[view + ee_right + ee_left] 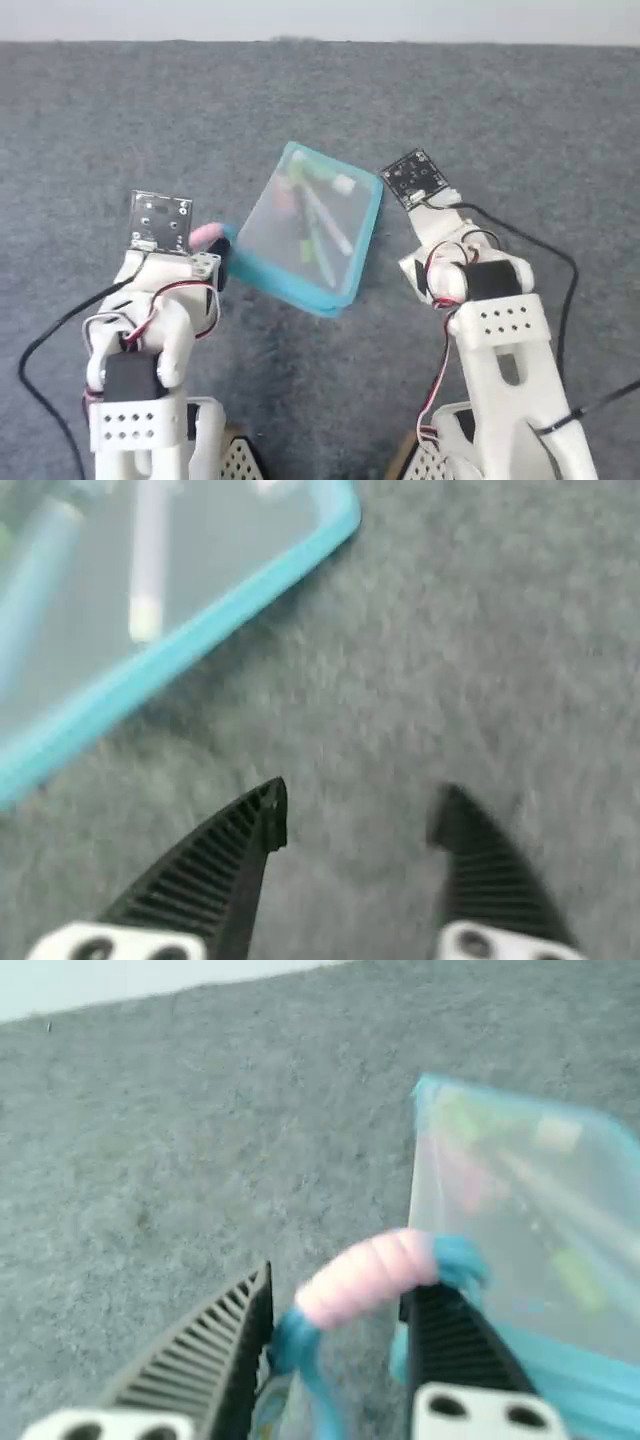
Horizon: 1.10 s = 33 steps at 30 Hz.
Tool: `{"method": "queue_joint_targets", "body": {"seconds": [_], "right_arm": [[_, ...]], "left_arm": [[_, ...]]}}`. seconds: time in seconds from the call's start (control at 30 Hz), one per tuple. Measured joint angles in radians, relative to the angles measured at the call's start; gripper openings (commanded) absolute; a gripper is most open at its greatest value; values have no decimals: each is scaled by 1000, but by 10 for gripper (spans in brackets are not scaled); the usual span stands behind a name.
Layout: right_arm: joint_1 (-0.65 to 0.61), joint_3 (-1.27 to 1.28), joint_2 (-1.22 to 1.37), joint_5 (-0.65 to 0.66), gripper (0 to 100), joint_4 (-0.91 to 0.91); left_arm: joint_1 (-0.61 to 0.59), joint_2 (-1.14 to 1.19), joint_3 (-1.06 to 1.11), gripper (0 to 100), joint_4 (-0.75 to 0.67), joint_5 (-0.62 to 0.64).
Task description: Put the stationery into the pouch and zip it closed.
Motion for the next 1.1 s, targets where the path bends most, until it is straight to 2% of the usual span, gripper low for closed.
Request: {"method": "queue_joint_targets", "body": {"seconds": [0.17, 0.27, 0.4, 0.57, 0.83, 1.03, 1.1], "right_arm": [[-28, -57, 0, -11, 357, 126], [-32, -69, -20, -72, 357, 155], [-31, -68, -164, -110, 357, 181], [-31, 72, -434, -110, 357, 180], [6, 339, -684, -110, 357, 158], [77, 468, -789, -110, 349, 143], [104, 520, -824, -110, 299, 120]], "left_arm": [[-2, 0, 6, 219, -15, 0], [-2, 0, 6, 221, -18, 0], [-2, -5, 6, 221, -18, 38], [-2, -147, 26, 221, -18, 91], [-2, -474, 304, 221, -18, 95], [-2, -477, 477, 220, -127, 95], [-3, -476, 522, 220, -152, 95]]}}
